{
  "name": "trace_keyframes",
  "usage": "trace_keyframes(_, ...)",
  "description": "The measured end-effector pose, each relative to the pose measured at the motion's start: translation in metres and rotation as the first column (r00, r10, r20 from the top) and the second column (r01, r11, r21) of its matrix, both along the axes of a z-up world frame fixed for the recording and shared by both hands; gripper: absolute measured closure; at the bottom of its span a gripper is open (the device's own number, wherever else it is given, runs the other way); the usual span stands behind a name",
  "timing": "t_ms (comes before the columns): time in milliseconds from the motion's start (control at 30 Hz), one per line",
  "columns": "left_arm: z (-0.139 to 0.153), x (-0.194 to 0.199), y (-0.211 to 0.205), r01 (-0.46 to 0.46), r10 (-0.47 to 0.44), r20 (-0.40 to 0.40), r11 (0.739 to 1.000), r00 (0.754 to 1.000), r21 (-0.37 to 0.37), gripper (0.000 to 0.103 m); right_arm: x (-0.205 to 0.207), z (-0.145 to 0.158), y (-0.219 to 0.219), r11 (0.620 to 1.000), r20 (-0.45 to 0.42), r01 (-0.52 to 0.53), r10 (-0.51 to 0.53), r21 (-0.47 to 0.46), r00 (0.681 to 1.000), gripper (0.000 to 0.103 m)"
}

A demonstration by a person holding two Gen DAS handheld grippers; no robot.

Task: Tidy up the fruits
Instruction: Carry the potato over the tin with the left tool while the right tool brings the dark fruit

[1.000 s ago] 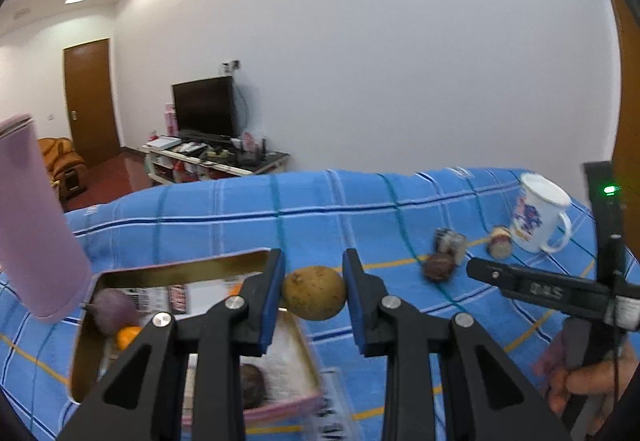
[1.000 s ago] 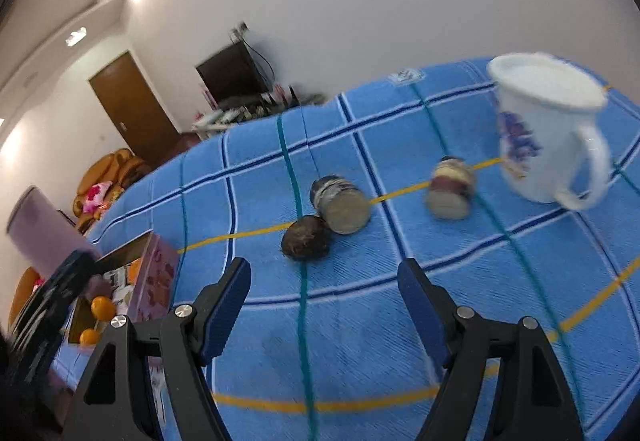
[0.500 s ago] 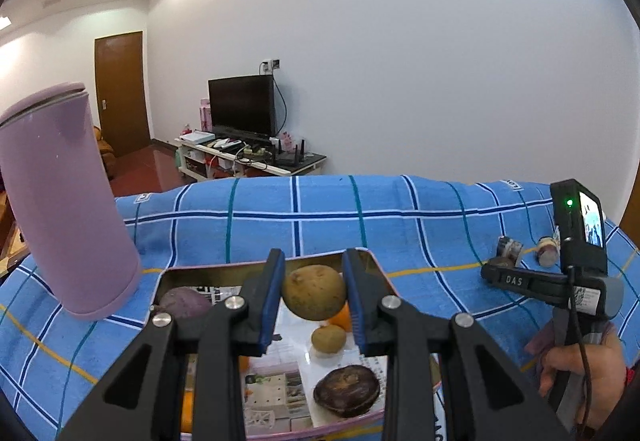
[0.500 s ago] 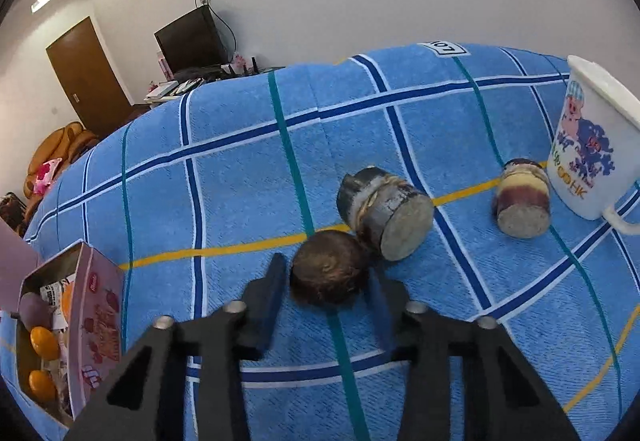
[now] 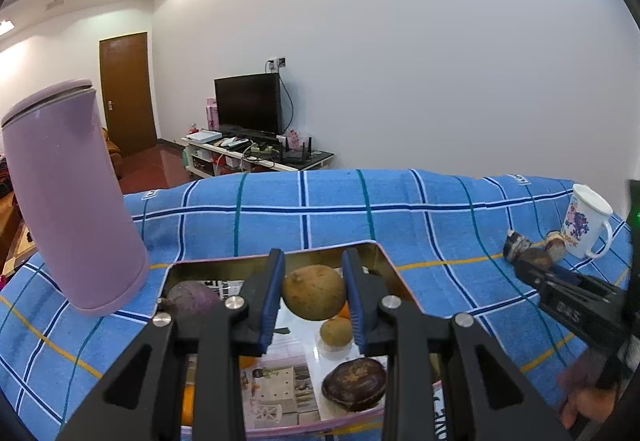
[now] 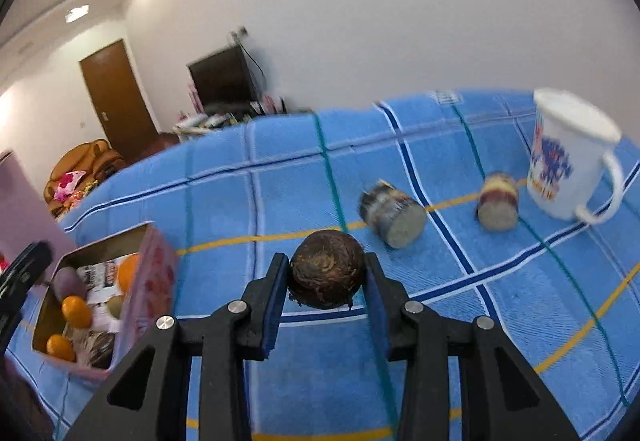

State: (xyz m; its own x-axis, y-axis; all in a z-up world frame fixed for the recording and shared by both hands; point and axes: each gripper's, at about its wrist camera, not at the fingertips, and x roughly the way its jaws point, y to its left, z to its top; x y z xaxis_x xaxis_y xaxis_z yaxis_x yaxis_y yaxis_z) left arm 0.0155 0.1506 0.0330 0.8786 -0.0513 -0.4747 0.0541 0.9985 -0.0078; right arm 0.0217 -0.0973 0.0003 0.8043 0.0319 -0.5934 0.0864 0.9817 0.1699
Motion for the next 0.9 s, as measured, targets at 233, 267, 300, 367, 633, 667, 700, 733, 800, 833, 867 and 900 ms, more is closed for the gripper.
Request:
trace_keyframes(233,-0.003,-0.002,0.011,-0.030,0.030,0.000,0.999,1.000,0.013,0.072,-0.031,0.019,0.043,0.991,0.147,-0.087,0.102,-0.106,0.984,0.064)
trace_keyframes(267,-0.002,-0.002,0.013,-0.033,0.033,0.002,0.999,0.999,0.012,0.072,-0.032,0.021,0.049,0.988,0.157,-0.099,0.116,-0.115,0.981,0.064)
trace_keyframes(300,-0.001,-0.003,0.015,-0.036,0.036,0.003,0.999,0.999,0.010,0.072,-0.034,0.023,0.055,0.986,0.167,-0.113,0.133,-0.122,0.977,0.064)
trace_keyframes(367,0.000,-0.003,0.019,-0.045,0.045,0.008,0.999,0.999,0.009,0.072,-0.038,0.026,0.064,0.983,0.177,-0.139,0.159,-0.121,0.971,0.064)
trace_keyframes(633,0.002,-0.004,0.049,-0.113,0.113,0.014,0.994,0.993,-0.011,0.072,-0.033,0.035,0.112,0.963,0.194,-0.238,0.259,-0.126,0.946,0.064)
trace_keyframes(667,0.003,-0.004,0.054,-0.123,0.124,0.014,0.992,0.992,-0.017,0.072,-0.031,0.036,0.118,0.961,0.196,-0.249,0.268,-0.120,0.943,0.064)
trace_keyframes(700,0.003,-0.004,0.062,-0.138,0.139,0.014,0.990,0.990,-0.024,0.072,-0.030,0.035,0.123,0.960,0.195,-0.255,0.274,-0.117,0.942,0.064)
trace_keyframes(733,0.003,-0.004,0.068,-0.151,0.152,0.015,0.988,0.988,-0.029,0.072,-0.028,0.035,0.127,0.958,0.193,-0.263,0.281,-0.112,0.940,0.064)
trace_keyframes(800,0.004,-0.003,0.079,-0.182,0.182,0.016,0.983,0.983,-0.032,0.072,-0.025,0.033,0.137,0.954,0.188,-0.283,0.298,-0.103,0.936,0.064)
trace_keyframes(833,0.004,-0.002,0.082,-0.195,0.195,0.017,0.980,0.981,-0.032,0.072,-0.023,0.032,0.142,0.952,0.187,-0.291,0.305,-0.100,0.934,0.064)
trace_keyframes(867,0.003,-0.001,0.086,-0.208,0.209,0.016,0.978,0.978,-0.031,0.072,-0.021,0.031,0.147,0.949,0.186,-0.300,0.313,-0.096,0.931,0.064)
trace_keyframes(900,0.002,0.000,0.090,-0.219,0.219,0.012,0.975,0.976,-0.033,0.072,-0.019,0.031,0.151,0.947,0.185,-0.309,0.321,-0.090,0.929,0.064)
